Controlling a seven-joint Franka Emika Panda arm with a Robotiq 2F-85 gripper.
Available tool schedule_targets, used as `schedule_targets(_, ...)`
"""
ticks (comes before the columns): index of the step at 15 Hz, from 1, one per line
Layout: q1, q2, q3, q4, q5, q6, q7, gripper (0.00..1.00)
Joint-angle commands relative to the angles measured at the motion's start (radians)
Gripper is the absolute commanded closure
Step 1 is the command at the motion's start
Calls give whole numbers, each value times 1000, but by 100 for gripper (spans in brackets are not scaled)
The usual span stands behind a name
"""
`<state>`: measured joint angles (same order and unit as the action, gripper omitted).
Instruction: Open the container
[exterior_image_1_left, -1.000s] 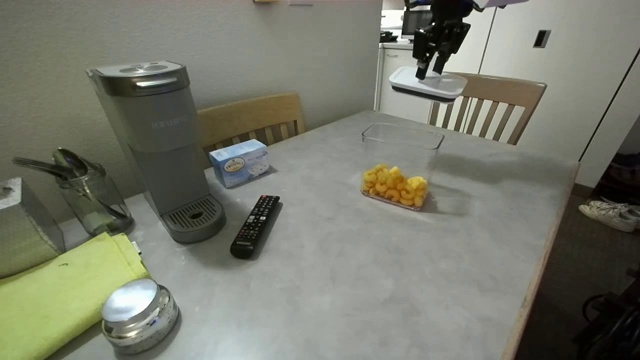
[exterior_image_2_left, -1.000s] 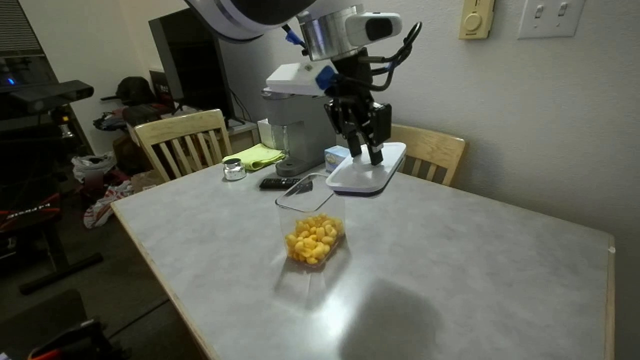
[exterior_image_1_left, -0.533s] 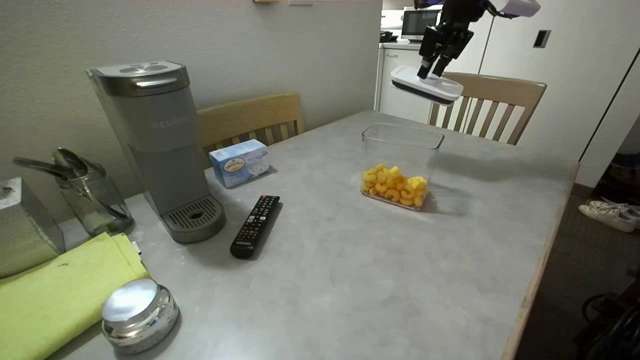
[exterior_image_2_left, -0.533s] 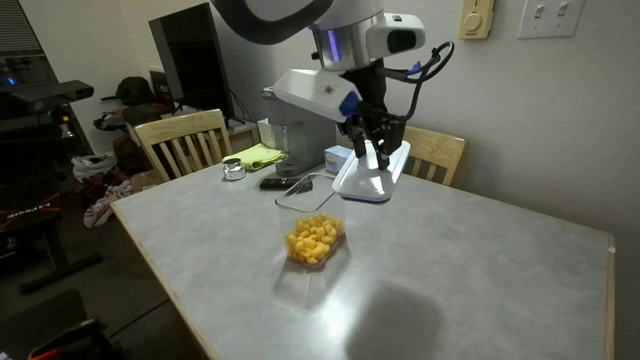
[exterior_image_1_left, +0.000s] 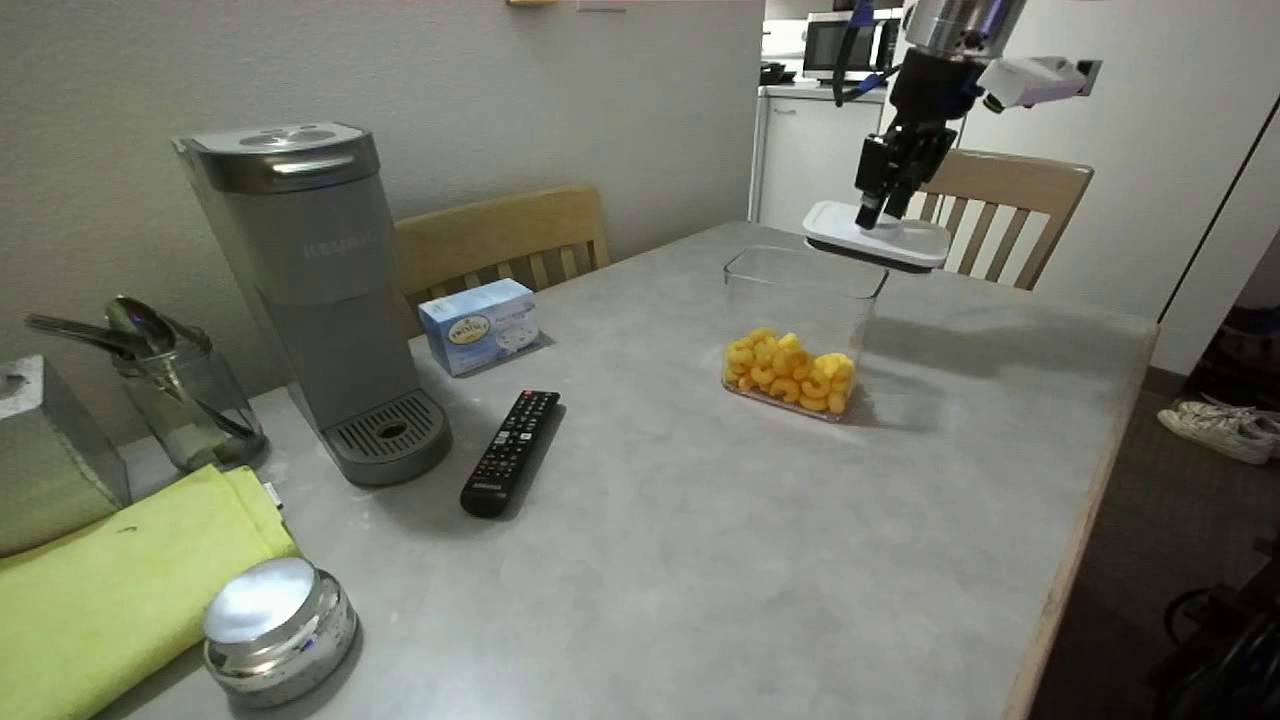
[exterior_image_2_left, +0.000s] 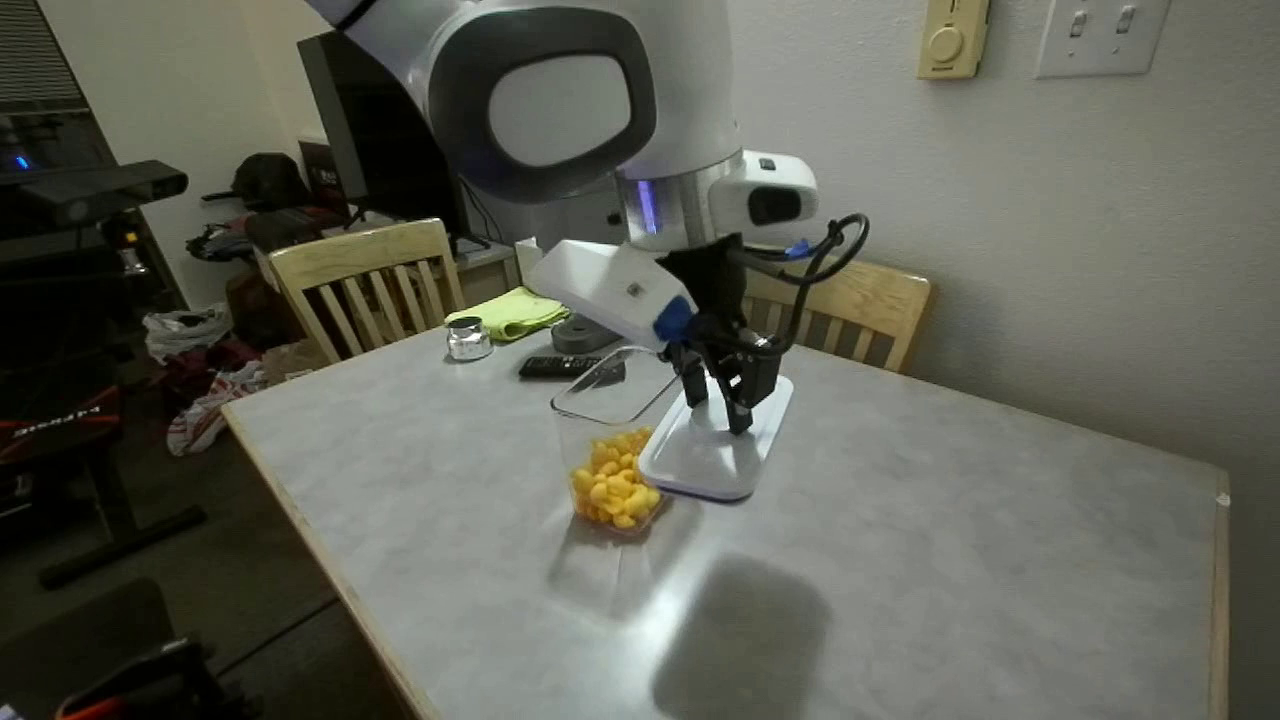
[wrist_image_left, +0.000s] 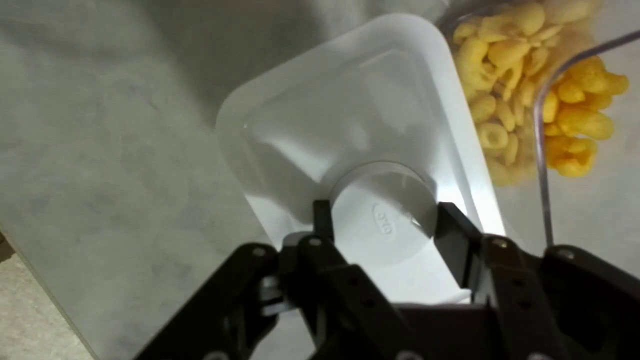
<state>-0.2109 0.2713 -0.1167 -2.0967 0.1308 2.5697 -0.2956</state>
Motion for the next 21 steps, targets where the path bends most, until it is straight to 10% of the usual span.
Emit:
schedule_targets(1, 17, 31, -29, -23, -106, 55, 84, 71)
schedule_targets(21, -4, 232, 8, -67, -47, 356, 280, 71)
